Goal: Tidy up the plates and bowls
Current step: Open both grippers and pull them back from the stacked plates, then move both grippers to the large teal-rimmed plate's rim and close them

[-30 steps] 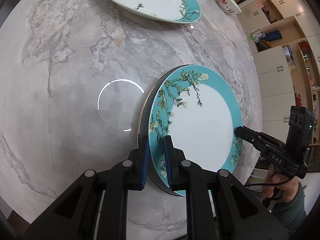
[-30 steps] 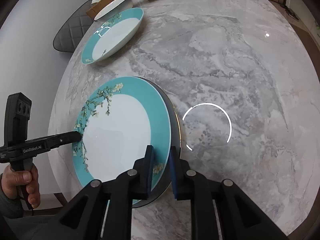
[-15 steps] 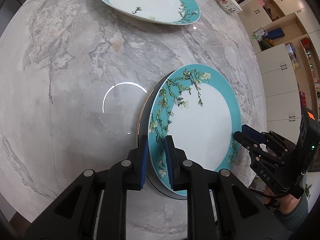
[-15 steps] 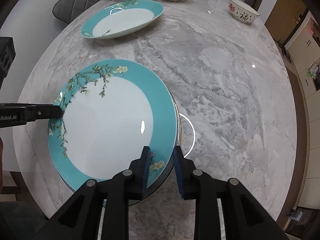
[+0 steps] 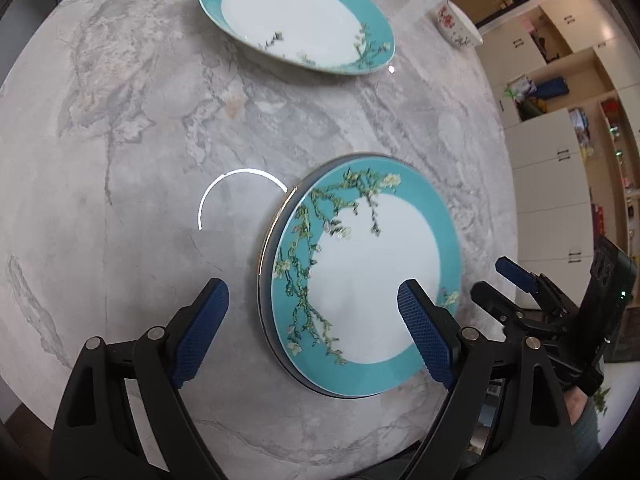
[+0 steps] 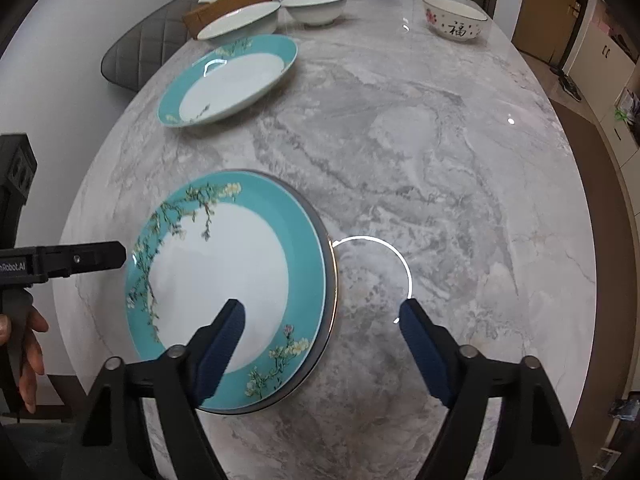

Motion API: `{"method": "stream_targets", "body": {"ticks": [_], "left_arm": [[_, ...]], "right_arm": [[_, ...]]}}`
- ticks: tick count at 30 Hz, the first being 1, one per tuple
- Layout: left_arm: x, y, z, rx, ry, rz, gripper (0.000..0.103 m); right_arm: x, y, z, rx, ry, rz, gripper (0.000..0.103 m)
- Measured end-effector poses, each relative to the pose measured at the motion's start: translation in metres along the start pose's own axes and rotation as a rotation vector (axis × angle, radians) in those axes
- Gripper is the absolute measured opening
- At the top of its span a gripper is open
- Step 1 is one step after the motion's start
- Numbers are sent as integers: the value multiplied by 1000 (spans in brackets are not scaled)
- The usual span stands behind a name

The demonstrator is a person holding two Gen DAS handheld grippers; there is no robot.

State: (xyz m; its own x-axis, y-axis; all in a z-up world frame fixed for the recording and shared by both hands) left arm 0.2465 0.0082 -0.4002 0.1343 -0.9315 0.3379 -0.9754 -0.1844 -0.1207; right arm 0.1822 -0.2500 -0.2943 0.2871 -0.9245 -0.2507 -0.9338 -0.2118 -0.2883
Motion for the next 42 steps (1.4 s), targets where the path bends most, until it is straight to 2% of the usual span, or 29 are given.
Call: {"method": "stream_targets", "body": {"ticks": [2, 3, 5, 7, 9, 10, 11, 14, 16, 20, 24, 26, 31, 34, 38, 42], "left_arm": [[-2, -8, -11, 32, 8, -14, 88], [-5, -14, -17, 51, 22, -29, 90], [-9, -26, -24, 64, 61, -62, 103], [-15, -44, -31, 95, 96, -95, 103], [-24, -67, -45, 178, 110, -123, 103], [-28, -79, -52, 229, 101, -127, 103], [-31, -90, -57, 256, 96, -123, 103], [-43, -120, -62, 280, 88, -151, 103], [-51, -140, -59, 280, 82, -177, 103], [-66, -173, -46, 261, 46, -199, 103], [-79, -196, -26, 242, 1, -196, 103], [-84, -204, -14, 219, -22, -185, 103], [-86, -220, 14, 153, -64, -124, 103], [-83, -224, 27, 93, -80, -79, 103], [-83, -231, 41, 49, -87, -90, 102], [-84, -240, 49, 46, -78, -98, 102]], "right_arm": [[5, -11, -13, 35, -64, 34, 103], [6, -16, -18, 48, -98, 49, 103], [7, -32, -28, 65, -229, 93, 103], [6, -50, -37, 92, -364, 163, 103], [9, -73, -48, 162, -490, 230, 103], [9, -86, -51, 204, -521, 250, 103], [12, -100, -54, 245, -521, 248, 103], [14, -133, -48, 258, -471, 188, 103], [14, -153, -36, 229, -458, 166, 103], [22, -199, 2, 156, -472, 216, 103], [28, -231, 46, 83, -450, 217, 103], [25, -241, 65, 51, -467, 204, 103], [20, -249, 115, -56, -481, 226, 103], [13, -248, 129, -76, -515, 228, 100], [1, -244, 139, -107, -523, 172, 90], [-4, -246, 147, -119, -507, 147, 82]]}}
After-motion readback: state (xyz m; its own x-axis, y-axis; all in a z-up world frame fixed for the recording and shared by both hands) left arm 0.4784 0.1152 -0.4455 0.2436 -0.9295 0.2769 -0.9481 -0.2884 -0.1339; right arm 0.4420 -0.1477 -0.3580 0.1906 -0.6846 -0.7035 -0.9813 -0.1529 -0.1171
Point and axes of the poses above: each gripper's, at about its wrist camera, not at the fingertips, and z roughly the way its jaws point, x to its right, y to its underside, the point moved 9 cm from there along z, roughly the way its jaws point, and after that the axes turned 6 degrees about -y, right-handed, at the moved point
